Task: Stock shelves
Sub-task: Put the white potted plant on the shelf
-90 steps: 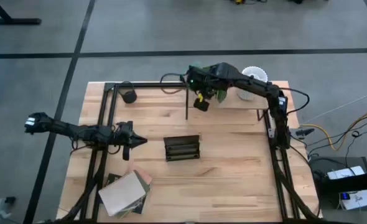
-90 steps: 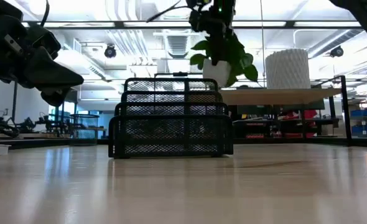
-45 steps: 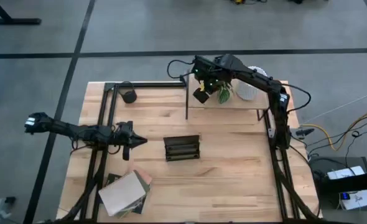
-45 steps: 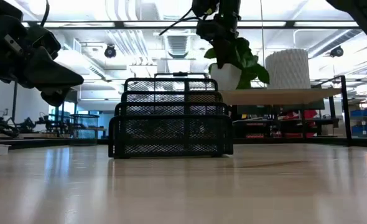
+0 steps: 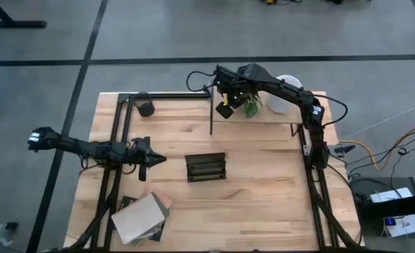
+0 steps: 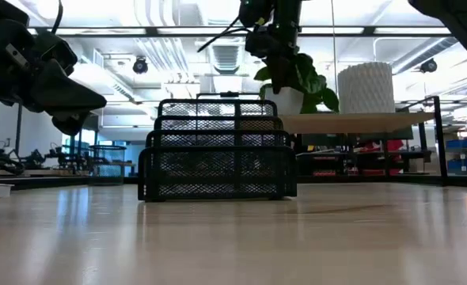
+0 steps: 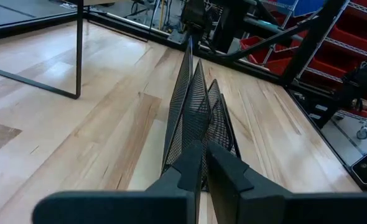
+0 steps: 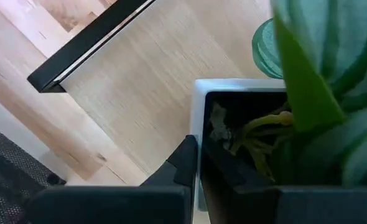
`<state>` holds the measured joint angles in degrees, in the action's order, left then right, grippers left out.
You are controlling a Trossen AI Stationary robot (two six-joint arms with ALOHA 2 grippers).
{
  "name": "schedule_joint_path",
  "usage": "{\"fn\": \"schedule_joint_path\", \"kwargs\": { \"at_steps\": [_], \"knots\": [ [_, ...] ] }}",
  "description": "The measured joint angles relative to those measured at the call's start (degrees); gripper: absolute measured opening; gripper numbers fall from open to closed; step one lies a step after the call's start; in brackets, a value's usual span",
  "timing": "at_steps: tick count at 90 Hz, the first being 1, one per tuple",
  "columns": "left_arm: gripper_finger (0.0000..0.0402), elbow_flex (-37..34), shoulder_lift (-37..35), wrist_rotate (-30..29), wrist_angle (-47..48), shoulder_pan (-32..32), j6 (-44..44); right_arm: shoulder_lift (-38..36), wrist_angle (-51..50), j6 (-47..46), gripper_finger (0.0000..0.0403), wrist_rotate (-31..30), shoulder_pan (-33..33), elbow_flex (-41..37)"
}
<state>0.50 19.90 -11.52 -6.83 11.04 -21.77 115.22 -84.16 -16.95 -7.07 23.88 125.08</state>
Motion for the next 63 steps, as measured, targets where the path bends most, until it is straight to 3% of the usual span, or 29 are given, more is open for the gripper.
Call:
{"fn": "schedule_joint_path", "kwargs": {
  "at_steps": [63],
  "knots": [
    [0.0006, 0.0, 0.0, 0.0, 0.0, 0.0, 0.0, 0.0, 1.6, -1.1, 0.0000, 0.0, -0.8, 0.0]
  ]
}}
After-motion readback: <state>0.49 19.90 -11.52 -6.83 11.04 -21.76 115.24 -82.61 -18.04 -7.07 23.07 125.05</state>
